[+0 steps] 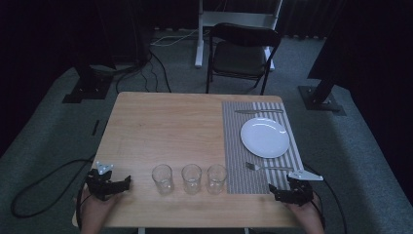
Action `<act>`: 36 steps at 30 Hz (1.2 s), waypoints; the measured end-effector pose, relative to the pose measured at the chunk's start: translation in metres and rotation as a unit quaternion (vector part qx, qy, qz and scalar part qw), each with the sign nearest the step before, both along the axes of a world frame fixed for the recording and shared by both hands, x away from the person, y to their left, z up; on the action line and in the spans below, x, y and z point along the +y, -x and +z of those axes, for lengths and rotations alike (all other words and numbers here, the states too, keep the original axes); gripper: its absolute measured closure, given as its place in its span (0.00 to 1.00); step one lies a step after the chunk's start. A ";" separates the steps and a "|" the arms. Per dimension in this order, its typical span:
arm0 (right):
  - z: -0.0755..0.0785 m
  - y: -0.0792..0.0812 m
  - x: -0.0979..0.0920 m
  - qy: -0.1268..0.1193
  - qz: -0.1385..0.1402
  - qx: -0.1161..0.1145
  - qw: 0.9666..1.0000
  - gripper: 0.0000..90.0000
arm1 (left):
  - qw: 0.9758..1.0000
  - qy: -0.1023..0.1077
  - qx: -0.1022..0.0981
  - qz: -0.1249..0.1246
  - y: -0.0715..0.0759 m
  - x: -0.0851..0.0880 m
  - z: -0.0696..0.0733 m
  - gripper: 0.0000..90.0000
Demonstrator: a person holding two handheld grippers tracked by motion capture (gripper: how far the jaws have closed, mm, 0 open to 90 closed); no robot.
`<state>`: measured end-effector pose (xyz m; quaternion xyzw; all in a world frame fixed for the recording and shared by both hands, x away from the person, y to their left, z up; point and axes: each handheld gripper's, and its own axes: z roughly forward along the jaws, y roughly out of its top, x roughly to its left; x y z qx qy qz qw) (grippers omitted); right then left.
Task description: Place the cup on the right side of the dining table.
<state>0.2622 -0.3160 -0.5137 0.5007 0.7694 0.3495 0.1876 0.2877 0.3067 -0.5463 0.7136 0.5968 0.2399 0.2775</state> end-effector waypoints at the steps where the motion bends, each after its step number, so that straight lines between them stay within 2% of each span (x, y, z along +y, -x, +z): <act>1: 0.001 0.000 0.001 0.000 0.003 -0.002 1.000 0.15 | 1.000 0.000 0.000 0.000 0.000 0.000 0.000 0.00; 11: 0.011 -0.001 0.008 -0.013 0.021 -0.009 1.000 0.16 | 1.000 0.000 0.000 0.000 0.000 0.000 0.000 0.00; 19: 0.027 -0.002 0.024 -0.015 0.047 -0.026 0.998 0.16 | 1.000 0.000 0.000 0.000 0.000 0.000 0.000 0.00; 30: 0.045 -0.010 0.053 -0.013 0.091 -0.040 0.995 0.16 | 1.000 0.000 0.000 0.000 0.000 0.000 0.000 0.00; 36: 0.058 -0.018 0.069 -0.022 0.111 -0.055 0.992 0.16 | 1.000 -0.001 0.001 -0.001 0.000 0.000 0.000 0.00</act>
